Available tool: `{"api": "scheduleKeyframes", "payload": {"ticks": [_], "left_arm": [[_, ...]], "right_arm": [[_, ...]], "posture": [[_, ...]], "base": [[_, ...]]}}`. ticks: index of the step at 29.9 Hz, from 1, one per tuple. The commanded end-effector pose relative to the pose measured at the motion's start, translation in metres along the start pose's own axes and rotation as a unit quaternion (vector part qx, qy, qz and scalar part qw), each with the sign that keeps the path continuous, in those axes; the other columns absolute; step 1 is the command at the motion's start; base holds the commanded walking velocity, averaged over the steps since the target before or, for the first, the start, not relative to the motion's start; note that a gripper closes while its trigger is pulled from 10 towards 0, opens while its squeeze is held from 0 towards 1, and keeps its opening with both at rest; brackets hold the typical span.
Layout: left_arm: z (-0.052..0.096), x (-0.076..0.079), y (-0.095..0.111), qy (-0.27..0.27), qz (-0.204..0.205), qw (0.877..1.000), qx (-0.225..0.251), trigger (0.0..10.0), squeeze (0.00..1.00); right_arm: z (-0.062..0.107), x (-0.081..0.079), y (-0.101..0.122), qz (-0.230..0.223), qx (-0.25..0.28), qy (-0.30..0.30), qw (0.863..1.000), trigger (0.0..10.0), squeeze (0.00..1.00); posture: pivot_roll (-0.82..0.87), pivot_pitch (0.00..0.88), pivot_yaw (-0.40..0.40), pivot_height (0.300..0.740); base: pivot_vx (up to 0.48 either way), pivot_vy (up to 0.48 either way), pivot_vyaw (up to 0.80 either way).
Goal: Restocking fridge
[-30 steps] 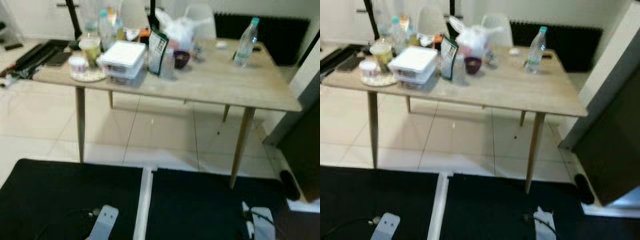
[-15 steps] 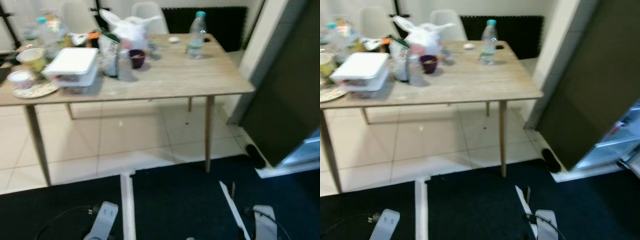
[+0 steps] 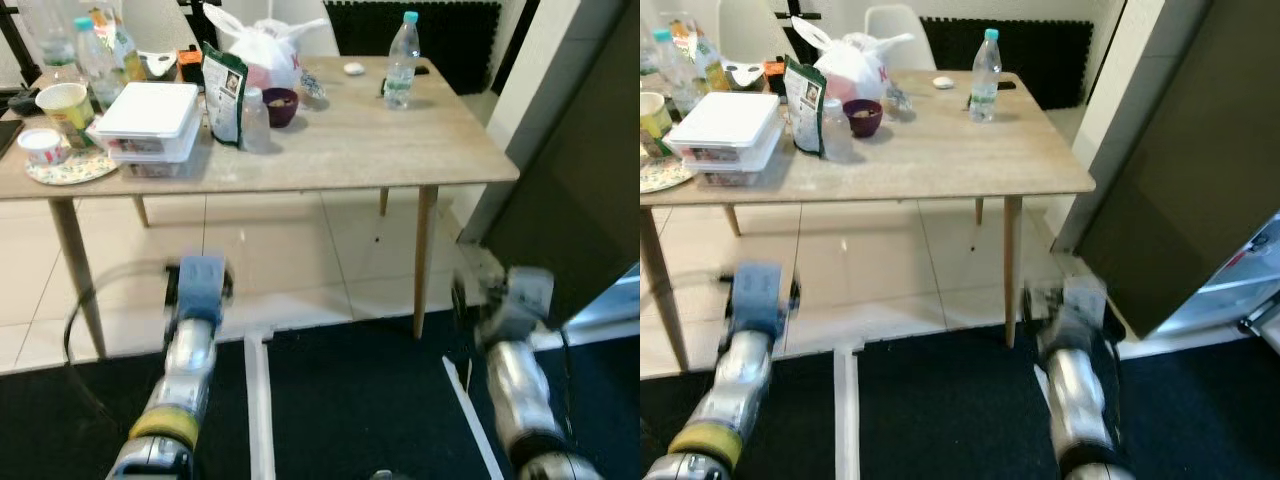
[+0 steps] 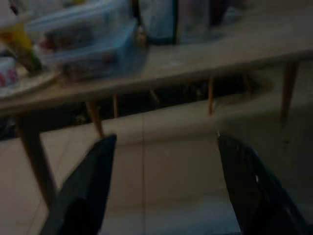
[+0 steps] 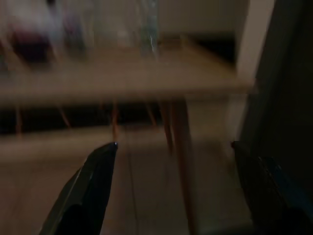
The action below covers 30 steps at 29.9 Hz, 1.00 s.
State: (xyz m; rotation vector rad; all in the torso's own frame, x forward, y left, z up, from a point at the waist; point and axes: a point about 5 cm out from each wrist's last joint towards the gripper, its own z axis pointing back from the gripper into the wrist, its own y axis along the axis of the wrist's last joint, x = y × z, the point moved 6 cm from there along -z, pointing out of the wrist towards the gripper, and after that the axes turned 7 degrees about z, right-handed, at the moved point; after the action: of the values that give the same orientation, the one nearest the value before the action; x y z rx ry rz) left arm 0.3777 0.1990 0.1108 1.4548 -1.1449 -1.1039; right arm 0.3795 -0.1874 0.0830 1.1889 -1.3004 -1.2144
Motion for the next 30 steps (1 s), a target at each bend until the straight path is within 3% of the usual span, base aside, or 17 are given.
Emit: {"api": "scheduleKeyframes", "payload": {"ticks": [1,3,9,13,18,24,30], "left_arm": [[0.002,0.01,0.001,-0.009,0.007,1.0,-0.001,10.0,0.0],[-0.001,0.019,0.018,-0.017,0.016,0.999,0.026,10.0,0.0],[0.001,0.023,0.026,-0.02,0.02,0.999,0.03,10.0,0.0],[0.003,0.023,0.023,-0.021,0.023,0.999,0.019,10.0,0.0],[0.002,0.028,0.023,-0.03,0.03,0.999,0.011,10.0,0.0],[0.002,0.041,0.023,-0.053,0.048,0.997,-0.001,10.0,0.0],[0.009,0.062,0.027,-0.101,0.048,0.994,0.001,10.0,0.0]], "right_arm": [[0.001,0.0,0.002,-0.01,0.003,-0.008,1.0,10.0,0.0],[-0.002,-0.005,0.022,-0.022,0.035,-0.02,0.999,10.0,0.0],[-0.003,-0.004,0.038,-0.026,0.059,-0.038,0.997,10.0,0.0],[-0.007,0.019,0.059,-0.007,0.084,-0.086,0.993,10.0,0.0],[-0.008,0.023,0.069,0.003,0.095,-0.094,0.991,10.0,0.0],[-0.008,0.015,0.082,0.014,0.112,-0.082,0.99,10.0,0.0],[-0.006,0.008,0.079,0.019,0.104,-0.074,0.992,10.0,0.0]], "posture": [[-0.01,0.019,-0.056,0.74],[-0.01,0.02,-0.056,0.74],[-0.01,0.019,-0.057,0.74],[-0.01,0.019,-0.057,0.74],[-0.01,0.019,-0.055,0.74],[-0.01,0.019,-0.051,0.74],[-0.01,0.019,-0.052,0.74]], "base": [[0.0,0.0,0.0],[0.0,0.0,0.0],[0.0,0.0,0.0],[0.317,0.0,0.0],[0.48,0.0,0.0],[0.48,0.0,0.0],[0.446,0.0,0.0]]}}
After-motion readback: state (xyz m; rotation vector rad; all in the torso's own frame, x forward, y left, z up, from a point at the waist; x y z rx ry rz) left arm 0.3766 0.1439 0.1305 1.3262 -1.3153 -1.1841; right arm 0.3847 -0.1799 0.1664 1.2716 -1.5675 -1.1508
